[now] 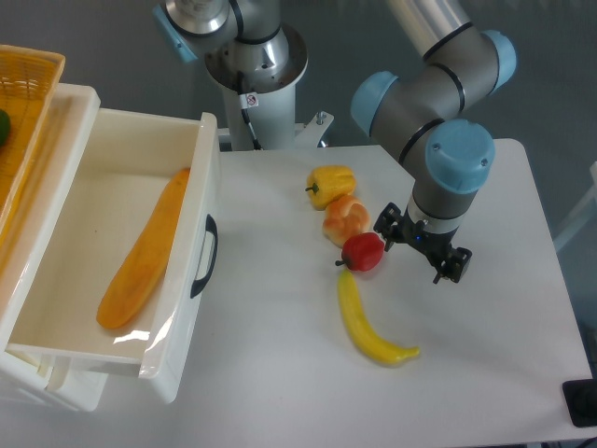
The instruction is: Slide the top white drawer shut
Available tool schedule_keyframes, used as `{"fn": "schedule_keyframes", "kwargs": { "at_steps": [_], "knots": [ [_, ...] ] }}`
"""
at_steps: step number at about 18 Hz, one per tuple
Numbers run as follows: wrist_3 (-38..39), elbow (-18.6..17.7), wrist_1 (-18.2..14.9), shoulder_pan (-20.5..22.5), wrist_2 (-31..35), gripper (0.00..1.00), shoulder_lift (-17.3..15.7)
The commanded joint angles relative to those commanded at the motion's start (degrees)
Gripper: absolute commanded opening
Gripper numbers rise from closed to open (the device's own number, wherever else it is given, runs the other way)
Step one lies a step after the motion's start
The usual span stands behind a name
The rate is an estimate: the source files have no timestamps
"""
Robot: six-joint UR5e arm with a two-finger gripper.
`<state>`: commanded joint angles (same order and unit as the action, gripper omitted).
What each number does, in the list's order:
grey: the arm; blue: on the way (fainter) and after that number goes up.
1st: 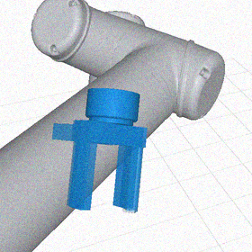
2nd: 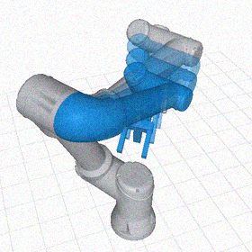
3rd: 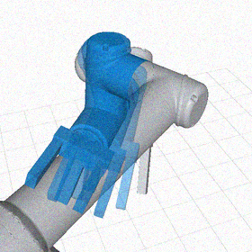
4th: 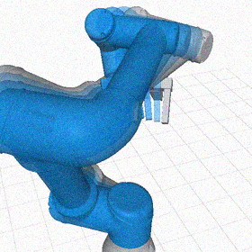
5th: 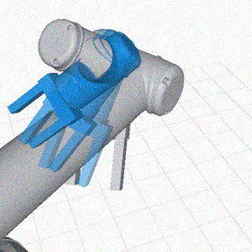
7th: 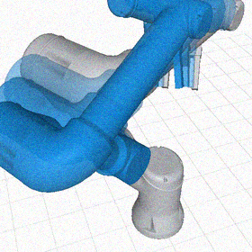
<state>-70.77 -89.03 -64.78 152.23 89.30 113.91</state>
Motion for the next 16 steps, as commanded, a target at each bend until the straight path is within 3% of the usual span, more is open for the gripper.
{"fn": "schedule_keyframes", "kwargs": {
  "at_steps": [5,8,11,14,16],
  "knots": [
    [1.1,-2.7,0.0,-2.3,-0.7,1.00,-2.4],
    [7.7,-5.8,-0.2,-5.2,-0.7,1.00,-5.5],
    [12.0,-6.2,-0.8,-6.8,-0.4,1.00,-6.6],
    [16.4,-6.1,-4.1,-7.8,-1.7,1.00,-6.8],
    [19.8,-6.0,-4.7,-9.1,-2.4,0.99,-6.7]
  ]
}}
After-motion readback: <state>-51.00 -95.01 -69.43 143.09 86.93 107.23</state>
